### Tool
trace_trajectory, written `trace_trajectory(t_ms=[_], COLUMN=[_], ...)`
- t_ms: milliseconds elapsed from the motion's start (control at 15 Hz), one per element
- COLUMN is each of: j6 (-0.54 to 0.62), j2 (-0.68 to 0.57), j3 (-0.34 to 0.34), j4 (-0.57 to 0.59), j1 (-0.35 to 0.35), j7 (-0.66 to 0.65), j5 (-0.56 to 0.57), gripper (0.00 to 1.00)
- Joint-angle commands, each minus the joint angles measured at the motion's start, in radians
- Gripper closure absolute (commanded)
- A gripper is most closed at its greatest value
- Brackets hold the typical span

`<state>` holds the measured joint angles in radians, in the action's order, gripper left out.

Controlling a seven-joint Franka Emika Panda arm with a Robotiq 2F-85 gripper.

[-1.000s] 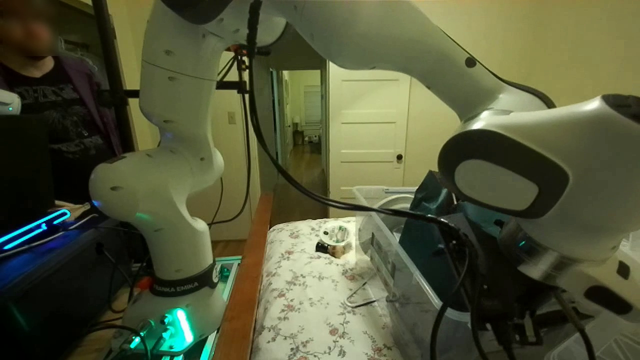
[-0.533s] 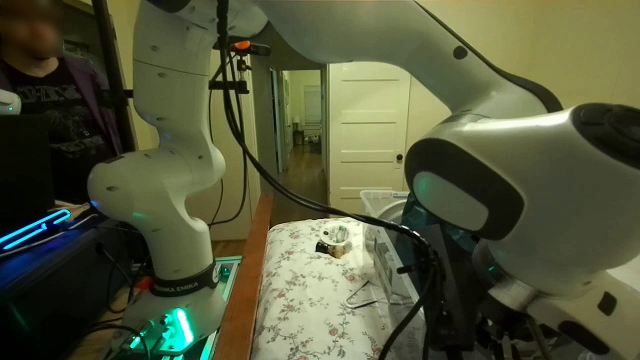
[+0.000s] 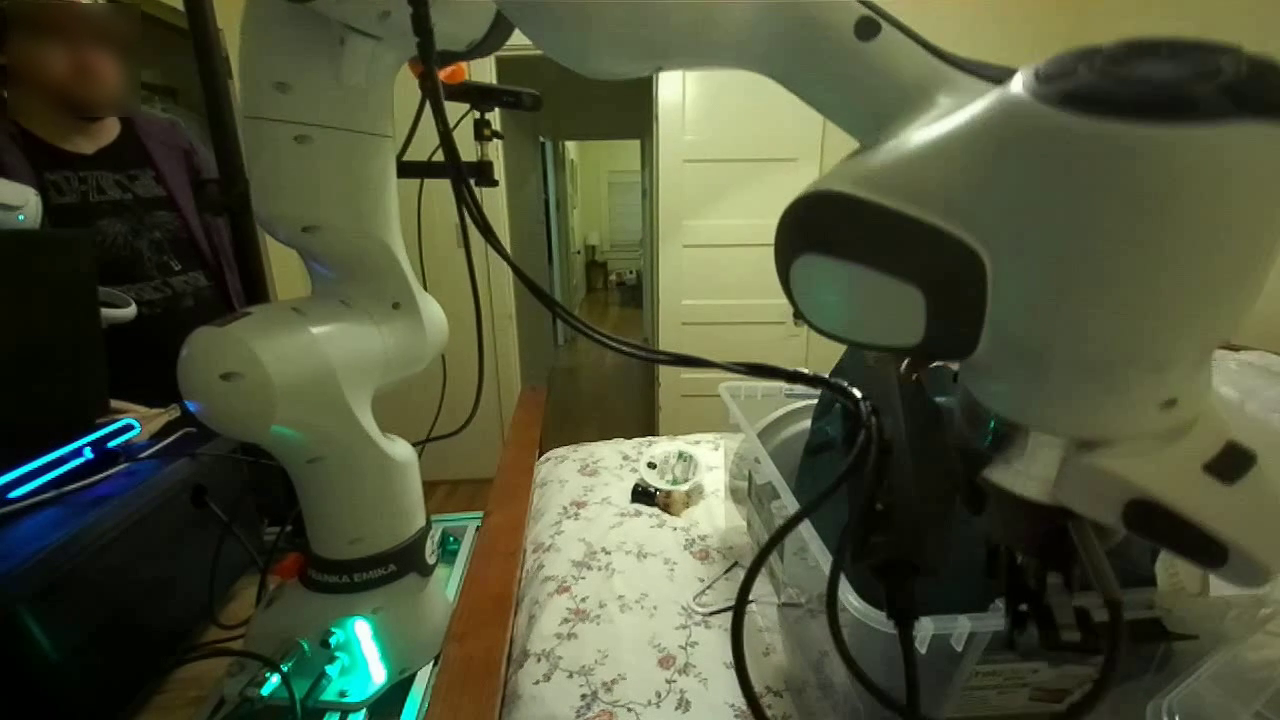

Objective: Move the storage box slightly and place the lid on top of it

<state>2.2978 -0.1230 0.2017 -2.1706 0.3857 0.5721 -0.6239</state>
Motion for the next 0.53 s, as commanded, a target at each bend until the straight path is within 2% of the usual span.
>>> trace_trajectory(t_ms=[0, 200, 467], j6=[0.120, 0.189, 0.293], j2=[0.146, 0.153, 0.096], j3=[0.022, 0.038, 0.064], j4=[-0.054, -0.046, -0.076], j1=[-0.041, -0.057, -0.053], j7=[-0.148, -0.360, -0.562], j5=[0.010, 0.080, 0.160], gripper=[0.18, 0.00, 0.00])
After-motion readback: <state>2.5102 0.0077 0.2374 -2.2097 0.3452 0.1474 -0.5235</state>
